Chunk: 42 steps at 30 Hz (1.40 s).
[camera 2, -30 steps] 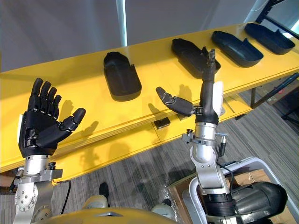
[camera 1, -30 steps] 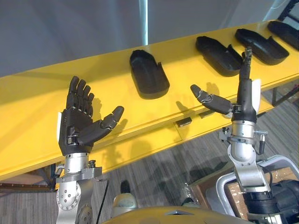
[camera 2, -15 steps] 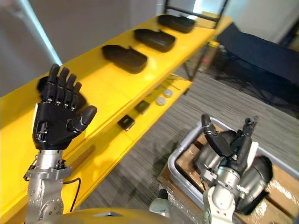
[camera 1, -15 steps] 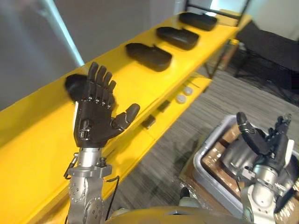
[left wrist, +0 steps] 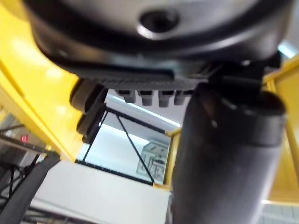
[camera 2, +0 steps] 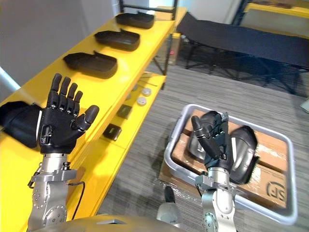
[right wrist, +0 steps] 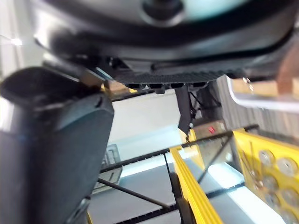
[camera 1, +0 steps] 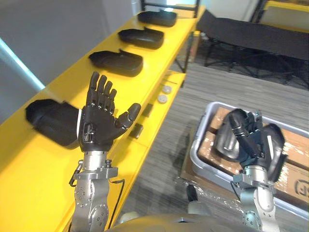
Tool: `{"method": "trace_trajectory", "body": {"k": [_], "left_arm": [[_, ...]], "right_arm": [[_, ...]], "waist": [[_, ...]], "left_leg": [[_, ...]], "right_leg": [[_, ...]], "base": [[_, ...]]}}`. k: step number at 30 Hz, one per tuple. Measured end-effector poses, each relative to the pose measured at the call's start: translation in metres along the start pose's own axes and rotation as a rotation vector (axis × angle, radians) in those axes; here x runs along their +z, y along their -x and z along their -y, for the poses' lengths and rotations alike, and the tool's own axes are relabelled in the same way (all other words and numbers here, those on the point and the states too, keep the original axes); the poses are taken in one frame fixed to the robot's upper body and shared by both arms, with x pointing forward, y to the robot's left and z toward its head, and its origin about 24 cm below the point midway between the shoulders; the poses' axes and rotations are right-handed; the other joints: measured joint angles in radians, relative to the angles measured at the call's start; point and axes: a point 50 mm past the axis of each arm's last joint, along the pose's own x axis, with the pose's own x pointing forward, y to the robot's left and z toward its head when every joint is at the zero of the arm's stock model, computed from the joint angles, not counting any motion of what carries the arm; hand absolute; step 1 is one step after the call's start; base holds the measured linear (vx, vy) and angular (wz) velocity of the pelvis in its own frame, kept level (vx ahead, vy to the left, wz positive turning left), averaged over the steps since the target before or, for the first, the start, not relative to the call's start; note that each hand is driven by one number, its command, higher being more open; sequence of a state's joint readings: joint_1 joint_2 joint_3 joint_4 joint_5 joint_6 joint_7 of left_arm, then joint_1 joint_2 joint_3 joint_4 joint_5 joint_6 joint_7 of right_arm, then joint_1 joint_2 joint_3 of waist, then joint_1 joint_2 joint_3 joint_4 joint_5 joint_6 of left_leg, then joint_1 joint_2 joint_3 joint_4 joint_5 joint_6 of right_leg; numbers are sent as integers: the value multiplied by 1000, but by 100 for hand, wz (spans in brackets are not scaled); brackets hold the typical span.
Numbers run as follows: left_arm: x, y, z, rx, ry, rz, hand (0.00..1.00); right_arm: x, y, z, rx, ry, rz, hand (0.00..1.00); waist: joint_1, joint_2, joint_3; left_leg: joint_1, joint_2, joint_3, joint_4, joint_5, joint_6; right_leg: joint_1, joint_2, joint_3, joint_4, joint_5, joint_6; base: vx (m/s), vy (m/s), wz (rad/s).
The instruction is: Walk over and take three plastic housings, then place them on the shelf
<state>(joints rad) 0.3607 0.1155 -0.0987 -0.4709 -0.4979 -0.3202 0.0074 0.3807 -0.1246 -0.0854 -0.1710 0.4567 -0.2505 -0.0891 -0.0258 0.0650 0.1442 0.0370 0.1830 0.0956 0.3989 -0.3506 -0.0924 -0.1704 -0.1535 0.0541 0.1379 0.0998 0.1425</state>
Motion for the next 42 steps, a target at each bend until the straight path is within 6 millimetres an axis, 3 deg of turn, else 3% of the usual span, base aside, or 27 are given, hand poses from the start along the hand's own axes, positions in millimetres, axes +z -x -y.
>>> {"method": "trace_trajectory", "body": {"k": [3, 5, 6, 7, 8, 9, 10, 12, 13, 14, 15, 16, 17, 18, 19, 20, 21, 22, 23, 24, 25, 26, 28, 30, 33, 36, 42], "left_arm": [[-2, 4, 0, -12, 2, -20, 100], [-2, 7, -2, -18, -4, -31, 100], [-2, 9, -4, -17, -16, -40, 100], [-2, 10, -4, -17, -22, -45, 100], [-2, 10, -5, -6, -24, -45, 100], [-2, 10, -5, 3, -20, -43, 100], [-1, 8, -6, 7, -27, -36, 100], [-1, 8, -6, 19, -38, -32, 100], [0, 8, -10, 47, -110, -27, 100], [0, 8, -10, 52, -118, -27, 100], [1, 8, -14, 76, -130, -27, 100], [0, 9, -16, 97, -132, -29, 100], [-1, 9, -17, 106, -132, -32, 100], [-3, 9, -18, 124, -134, -40, 100], [-5, 10, -20, 138, -133, -52, 100], [-17, 15, -20, 198, -91, -92, 100], [-22, 17, -18, 218, -61, -110, 100], [-31, 20, -14, 248, -9, -141, 100], [-33, 19, -10, 245, 24, -150, 100], [-34, 18, -9, 239, 26, -151, 100], [-37, 16, -2, 204, 43, -159, 100], [-39, 15, 2, 183, 49, -164, 100], [-45, 19, 16, 130, 84, -196, 100], [-48, 22, 17, 126, 84, -217, 100], [-52, 25, 10, 143, 60, -236, 100], [-51, 25, 9, 104, 45, -240, 100], [-45, 12, 8, 0, 2, -213, 100]], "right_arm": [[-17, 7, -5, -17, -19, -64, 100], [-22, 14, -15, 8, -49, -67, 100], [-22, 15, -21, 31, -67, -59, 100], [-21, 14, -25, 47, -78, -49, 100], [-18, 8, -32, 78, -125, -26, 100], [-14, 1, -39, 102, -150, -4, 100], [-11, -4, -47, 126, -153, 21, 100], [-9, -6, -61, 169, -116, 47, 100], [-9, -8, -75, 212, -109, 52, 100], [-9, -8, -78, 222, -112, 51, 100], [-12, -9, -89, 264, -121, 42, 100], [-15, -8, -96, 297, -97, 29, 100], [-17, -8, -98, 310, -89, 24, 100], [-19, -7, -102, 326, -87, 8, 100], [-20, -7, -101, 330, -74, -4, 100], [-23, -7, -91, 337, -3, -35, 100], [-24, -8, -86, 342, 41, -46, 100], [-27, -8, -75, 343, 103, -79, 100], [-26, -8, -64, 343, 181, -86, 100], [-26, -8, -61, 342, 190, -85, 100], [-22, -9, -50, 327, 233, -75, 100], [-20, -11, -46, 314, 247, -67, 100], [-11, -18, -34, 284, 288, -40, 100], [-9, -20, -32, 275, 313, -29, 100], [-10, -24, -28, 190, 359, -33, 100], [-25, -37, -17, 64, 414, -91, 100], [-41, -77, 16, -210, 517, -179, 100]], "waist": [[24, -17, 71], [37, -41, 84], [58, -65, 96], [64, -73, 100], [73, -70, 111], [73, -62, 114], [70, -56, 113], [76, -55, 108], [81, -52, 101], [82, -52, 100], [88, -51, 98], [96, -54, 93], [98, -57, 87], [99, -70, 71], [97, -62, 67], [70, -27, 47], [56, -16, 41], [35, -6, 36], [13, -22, 34], [10, -24, 35], [11, -28, 36], [14, -25, 34], [30, -10, 25], [44, 1, 18], [48, 6, 3], [52, -9, 2], [81, -31, 19]], "left_leg": [[5, -18, -23, 54, -18, -8], [5, -36, -6, 77, -49, -16], [5, -39, 35, 108, -63, -5], [3, -35, 55, 115, -63, 0], [-1, -10, 96, 106, -48, 7], [-7, 23, 123, 104, -37, 6], [-15, 52, 131, 92, -15, 0], [-8, 88, 145, 59, 21, -17], [-13, 116, 161, 44, 44, -38], [-14, 121, 167, 42, 48, -42], [-17, 142, 187, 35, 62, -64], [-21, 168, 210, 40, 74, -86], [-27, 182, 219, 47, 81, -100], [-30, 214, 232, 52, 96, -129], [-27, 236, 233, 45, 108, -144], [-20, 288, 217, 16, 150, -159], [-16, 304, 205, 5, 181, -153], [-20, 323, 179, 0, 275, -102], [-74, 348, 169, 52, 432, 51], [-89, 355, 169, 66, 436, 67], [-141, 353, 166, 112, 387, 34], [-161, 331, 167, 129, 349, 23], [-203, 191, 170, 146, 233, 19], [-201, 106, 187, 115, 189, 37], [-131, 54, 153, -21, 184, 31], [-78, 18, 155, -119, 196, 11], [-91, -40, 131, -140, 197, 12]], "right_leg": [[-37, -21, -4, 164, -34, -14], [-34, -37, 8, 139, -20, 8], [-19, -44, -3, 76, 18, 32], [-7, -45, -3, 21, 52, 30], [-3, -61, -89, -28, 30, -66], [-49, -72, -155, 67, -3, -111], [-79, -82, -207, 220, -28, -131], [-61, -120, -263, 359, -92, -128], [-34, -165, -282, 427, -133, -129], [-28, -177, -285, 434, -136, -130], [-7, -231, -298, 450, -136, -129], [3, -276, -299, 445, -131, -121], [10, -283, -298, 413, -114, -95], [44, -263, -288, 339, -120, 21], [51, -239, -301, 327, -168, 69], [51, -185, -329, 338, -271, 85], [50, -166, -333, 349, -295, 75], [53, -134, -341, 363, -313, 46], [88, -103, -367, 317, -323, 17], [99, -98, -377, 300, -320, 5], [125, -81, -401, 247, -309, -22], [129, -71, -401, 230, -303, -33], [139, -52, -384, 181, -289, -56], [140, -39, -363, 173, -288, -58], [123, -39, -348, 173, -282, -50], [130, -56, -351, 161, -254, -37], [154, -103, -382, 92, -179, -3]], "base": [[-133, 40, 21], [-232, 96, -40], [-276, 104, -77], [-362, 94, -98], [-248, 46, -87], [-303, 22, -80], [-175, 12, -51], [-88, -107, -37], [-23, -194, -41], [12, -250, -55], [8, -331, -67], [7, -369, -80], [20, -460, -87], [28, -408, -66], [71, -669, -70], [85, -572, -40], [116, -694, -31], [110, -584, -8], [105, -594, -2], [101, -521, 9], [70, -334, 5], [64, -313, -8], [56, -214, -34], [74, -93, -44], [73, -25, -23], [19, 81, -1], [-44, 143, 15]]}}
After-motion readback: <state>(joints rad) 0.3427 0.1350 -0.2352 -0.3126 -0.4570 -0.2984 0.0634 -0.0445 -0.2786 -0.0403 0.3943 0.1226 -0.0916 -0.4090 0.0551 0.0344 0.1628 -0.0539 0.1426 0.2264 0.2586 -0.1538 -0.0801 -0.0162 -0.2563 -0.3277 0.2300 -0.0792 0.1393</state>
